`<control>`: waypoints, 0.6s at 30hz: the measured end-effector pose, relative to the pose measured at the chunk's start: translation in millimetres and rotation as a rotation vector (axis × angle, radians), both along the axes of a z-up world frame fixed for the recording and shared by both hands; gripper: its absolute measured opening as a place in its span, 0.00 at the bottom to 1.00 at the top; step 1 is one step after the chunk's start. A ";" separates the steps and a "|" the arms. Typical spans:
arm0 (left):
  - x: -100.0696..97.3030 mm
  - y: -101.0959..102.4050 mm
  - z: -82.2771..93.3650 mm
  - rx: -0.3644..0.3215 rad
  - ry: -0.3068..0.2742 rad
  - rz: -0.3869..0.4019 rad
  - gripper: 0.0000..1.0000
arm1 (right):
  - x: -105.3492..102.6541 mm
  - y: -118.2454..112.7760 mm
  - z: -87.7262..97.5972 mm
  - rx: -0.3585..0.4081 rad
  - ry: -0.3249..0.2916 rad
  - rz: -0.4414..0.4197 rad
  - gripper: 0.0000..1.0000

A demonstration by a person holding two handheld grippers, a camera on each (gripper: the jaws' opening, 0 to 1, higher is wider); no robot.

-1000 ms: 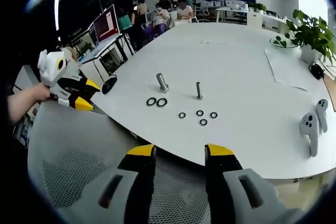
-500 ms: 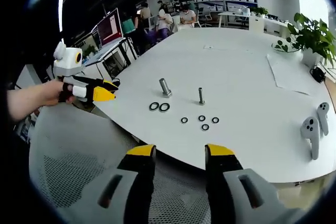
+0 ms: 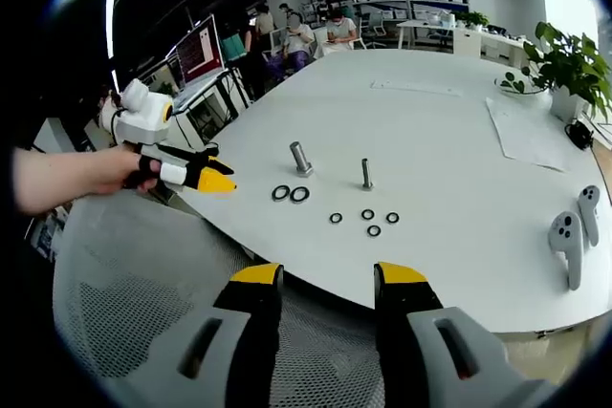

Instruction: Place the washer onto the threaded stud by aligning its center hole with the stud, sliding it down to the base, and recovering from edge contact or off-axis alignment until the washer reaches the visible bottom stop.

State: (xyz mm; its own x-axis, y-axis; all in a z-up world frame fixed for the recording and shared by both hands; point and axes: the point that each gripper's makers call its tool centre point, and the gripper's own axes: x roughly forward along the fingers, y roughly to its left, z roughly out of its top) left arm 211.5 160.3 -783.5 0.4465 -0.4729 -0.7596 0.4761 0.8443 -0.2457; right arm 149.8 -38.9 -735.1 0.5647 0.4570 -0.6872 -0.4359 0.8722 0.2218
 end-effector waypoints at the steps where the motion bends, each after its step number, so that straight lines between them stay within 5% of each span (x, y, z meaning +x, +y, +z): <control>1: 0.1 1.6 -3.4 0.021 0.009 -0.007 0.40 | 0.0 -0.2 0.6 0.005 -0.001 -0.003 0.40; 9: 15.4 9.8 -16.6 0.130 -0.006 -0.009 0.40 | -0.4 -0.8 -0.5 -0.001 0.003 -0.004 0.40; 18: 27.6 15.5 -21.9 0.114 0.006 0.014 0.38 | -0.4 -1.7 -0.9 -0.009 0.001 -0.002 0.40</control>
State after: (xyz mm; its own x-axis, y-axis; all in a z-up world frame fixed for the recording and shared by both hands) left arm 239.1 175.8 -805.3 0.4479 -0.3768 -0.8108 0.4628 0.8736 -0.1504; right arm 149.4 -40.6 -736.0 0.5651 0.4494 -0.6918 -0.4339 0.8752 0.2141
